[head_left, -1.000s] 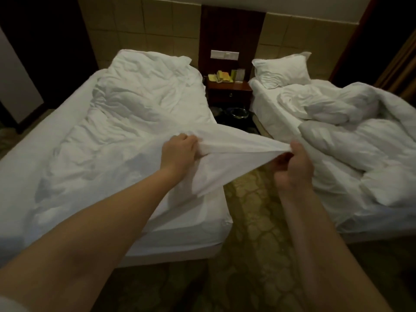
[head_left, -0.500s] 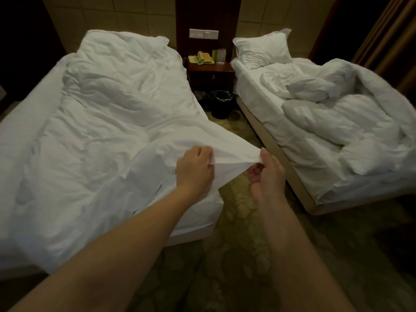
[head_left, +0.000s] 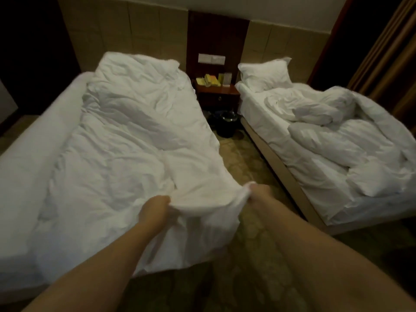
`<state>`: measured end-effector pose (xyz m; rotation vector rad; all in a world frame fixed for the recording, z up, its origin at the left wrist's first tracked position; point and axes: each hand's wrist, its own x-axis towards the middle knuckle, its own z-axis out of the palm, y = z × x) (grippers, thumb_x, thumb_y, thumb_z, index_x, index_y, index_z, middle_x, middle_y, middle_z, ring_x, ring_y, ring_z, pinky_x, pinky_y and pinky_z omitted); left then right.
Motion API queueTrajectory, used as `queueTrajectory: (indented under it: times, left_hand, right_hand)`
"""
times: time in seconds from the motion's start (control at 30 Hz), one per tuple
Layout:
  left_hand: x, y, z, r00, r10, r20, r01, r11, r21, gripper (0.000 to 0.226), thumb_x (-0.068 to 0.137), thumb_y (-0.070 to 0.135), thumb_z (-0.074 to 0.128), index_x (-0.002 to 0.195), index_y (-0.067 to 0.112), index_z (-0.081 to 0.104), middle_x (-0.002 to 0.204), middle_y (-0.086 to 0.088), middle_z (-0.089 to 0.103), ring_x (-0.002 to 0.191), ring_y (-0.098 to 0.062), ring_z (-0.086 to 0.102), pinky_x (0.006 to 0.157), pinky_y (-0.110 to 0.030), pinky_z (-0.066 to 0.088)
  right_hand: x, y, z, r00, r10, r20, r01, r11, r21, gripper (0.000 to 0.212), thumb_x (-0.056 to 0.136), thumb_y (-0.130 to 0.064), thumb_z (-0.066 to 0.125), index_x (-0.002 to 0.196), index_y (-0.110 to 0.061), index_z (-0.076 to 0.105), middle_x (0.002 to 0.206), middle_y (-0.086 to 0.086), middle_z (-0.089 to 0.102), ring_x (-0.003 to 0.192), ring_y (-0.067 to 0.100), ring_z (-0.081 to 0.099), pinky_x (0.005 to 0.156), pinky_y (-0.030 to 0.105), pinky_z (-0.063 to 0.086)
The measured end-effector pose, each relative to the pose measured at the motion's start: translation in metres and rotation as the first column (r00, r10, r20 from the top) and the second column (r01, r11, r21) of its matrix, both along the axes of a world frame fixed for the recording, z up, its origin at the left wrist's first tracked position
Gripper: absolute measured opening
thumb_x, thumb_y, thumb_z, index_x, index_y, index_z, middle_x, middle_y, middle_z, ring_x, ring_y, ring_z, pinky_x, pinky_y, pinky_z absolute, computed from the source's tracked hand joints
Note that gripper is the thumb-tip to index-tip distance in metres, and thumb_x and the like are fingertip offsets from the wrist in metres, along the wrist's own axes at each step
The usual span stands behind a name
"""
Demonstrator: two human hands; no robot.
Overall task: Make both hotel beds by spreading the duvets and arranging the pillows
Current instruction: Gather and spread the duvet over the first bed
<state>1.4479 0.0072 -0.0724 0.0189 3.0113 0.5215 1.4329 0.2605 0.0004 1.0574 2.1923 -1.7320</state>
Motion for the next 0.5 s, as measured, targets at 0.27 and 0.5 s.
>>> queueTrajectory:
  times: [0.27,0.5]
  left_hand:
    - [-0.003,-0.071,0.184,0.756,0.367,-0.541,-0.178,0.912,0.370,0.079,0.075,0.052,0.061,0.141,0.016,0.036,0.134,-0.011,0.050,0.120,-0.030,0.050,0.099,-0.043,0.042]
    - [0.008,0.147,0.232,0.810,-0.265,-0.524,0.145,0.955,-0.259,0.069,0.083,0.056,0.055,0.141,0.025,0.033,0.142,-0.002,0.040,0.130,-0.023,0.038,0.103,-0.040,0.029]
  right_hand:
    - [-0.015,-0.174,0.263,0.477,0.405,-0.780,-0.303,0.909,0.286,0.031,0.100,-0.006,0.036,0.123,-0.003,0.055,0.113,0.005,0.060,0.114,0.025,0.053,0.094,0.032,0.038]
    - [0.064,0.144,0.183,0.672,-0.230,-0.704,0.270,0.961,-0.056,0.021,0.093,-0.012,0.055,0.072,-0.016,0.052,0.074,0.003,0.053,0.087,0.030,0.059,0.063,0.029,0.047]
